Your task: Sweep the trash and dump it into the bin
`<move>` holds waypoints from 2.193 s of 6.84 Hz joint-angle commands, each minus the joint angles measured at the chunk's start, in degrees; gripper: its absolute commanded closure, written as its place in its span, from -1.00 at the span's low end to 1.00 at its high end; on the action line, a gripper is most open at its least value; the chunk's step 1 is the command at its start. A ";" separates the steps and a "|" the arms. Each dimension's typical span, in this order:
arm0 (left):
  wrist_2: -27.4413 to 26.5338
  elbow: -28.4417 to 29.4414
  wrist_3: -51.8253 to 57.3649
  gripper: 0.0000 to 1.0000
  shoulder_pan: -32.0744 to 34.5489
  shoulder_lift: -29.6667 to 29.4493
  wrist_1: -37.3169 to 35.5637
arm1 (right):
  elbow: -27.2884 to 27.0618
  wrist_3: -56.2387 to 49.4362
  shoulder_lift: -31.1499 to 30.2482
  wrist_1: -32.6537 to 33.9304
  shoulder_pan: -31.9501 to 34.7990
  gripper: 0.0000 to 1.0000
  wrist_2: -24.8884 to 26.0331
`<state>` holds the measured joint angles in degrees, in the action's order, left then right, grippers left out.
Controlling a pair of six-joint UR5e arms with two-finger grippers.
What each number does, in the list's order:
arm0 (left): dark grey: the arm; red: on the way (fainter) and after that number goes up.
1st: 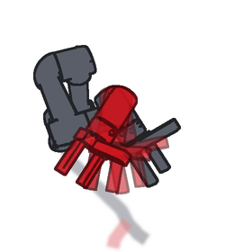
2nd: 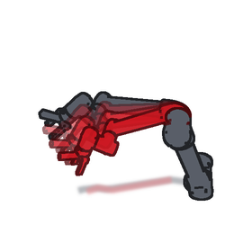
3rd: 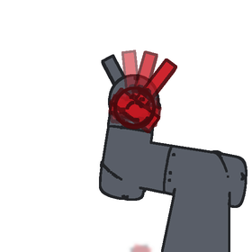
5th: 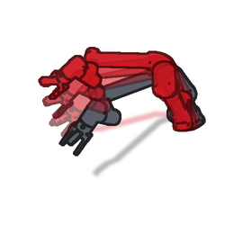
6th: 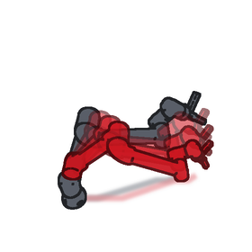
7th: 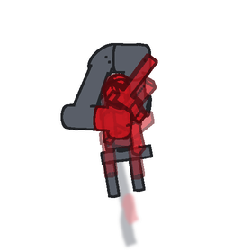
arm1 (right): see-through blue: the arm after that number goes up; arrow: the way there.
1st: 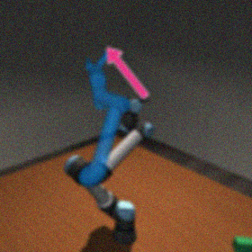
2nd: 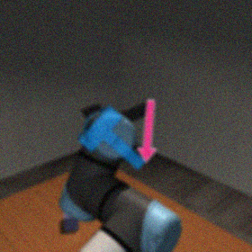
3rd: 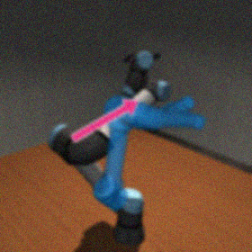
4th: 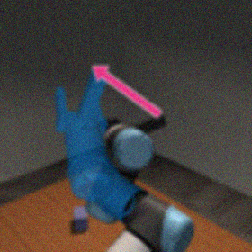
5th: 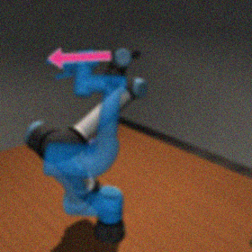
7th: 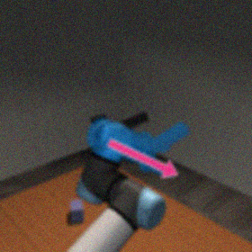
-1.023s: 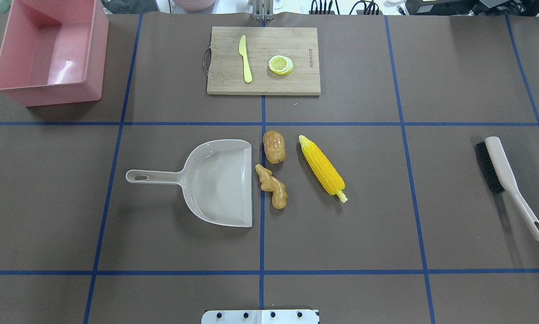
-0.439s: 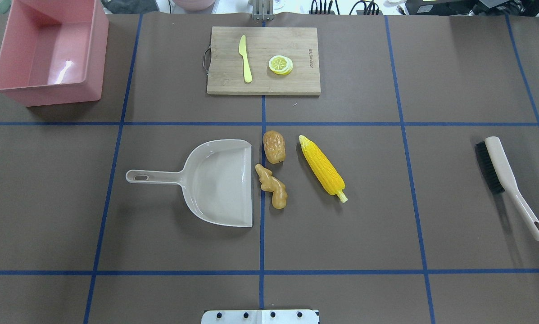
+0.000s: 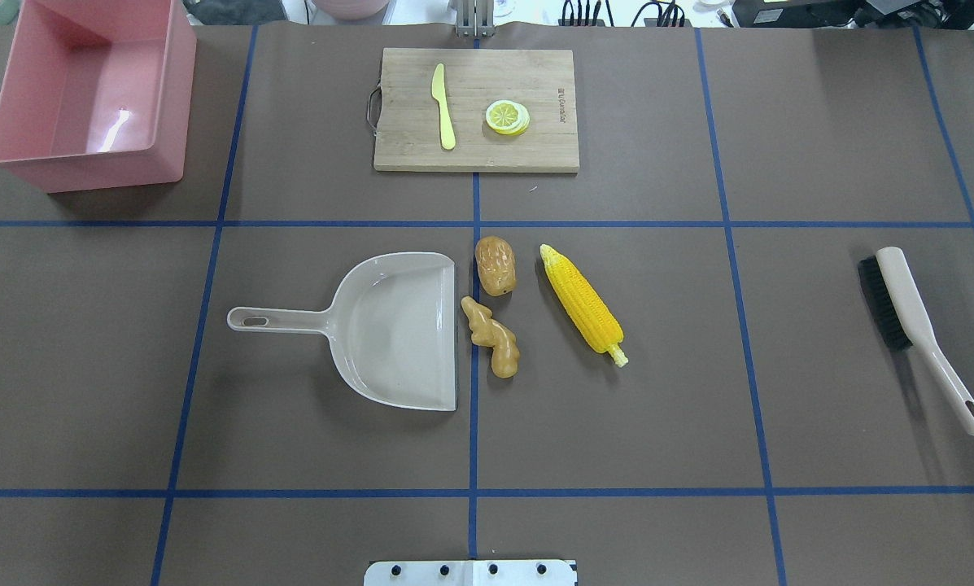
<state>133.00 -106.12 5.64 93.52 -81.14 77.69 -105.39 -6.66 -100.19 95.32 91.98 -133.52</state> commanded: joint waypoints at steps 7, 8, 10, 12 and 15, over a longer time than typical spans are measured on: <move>0.15 -5.13 -0.02 -0.96 -6.21 -6.99 0.10 | 0.02 0.68 -0.53 -0.40 0.30 -1.00 0.29; 0.07 -6.37 -0.10 -0.96 -10.60 -10.58 0.10 | -0.60 3.03 -0.62 -0.40 -0.40 -1.00 -0.41; -0.37 -6.12 -0.19 -0.96 -21.57 -21.89 -0.25 | -8.39 15.65 -2.46 -0.40 -8.80 -1.00 -0.16; -0.64 -6.29 0.16 -0.96 -27.92 -28.51 1.66 | -13.23 20.33 -4.91 -0.48 -14.52 -1.00 -0.24; -0.73 -5.15 0.51 -0.96 -37.24 -30.99 11.58 | -13.26 24.91 -14.11 -13.22 -19.64 -1.00 0.11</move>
<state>132.31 -111.54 6.05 60.34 -110.78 85.60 -118.82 15.69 -109.16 90.14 74.13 -133.49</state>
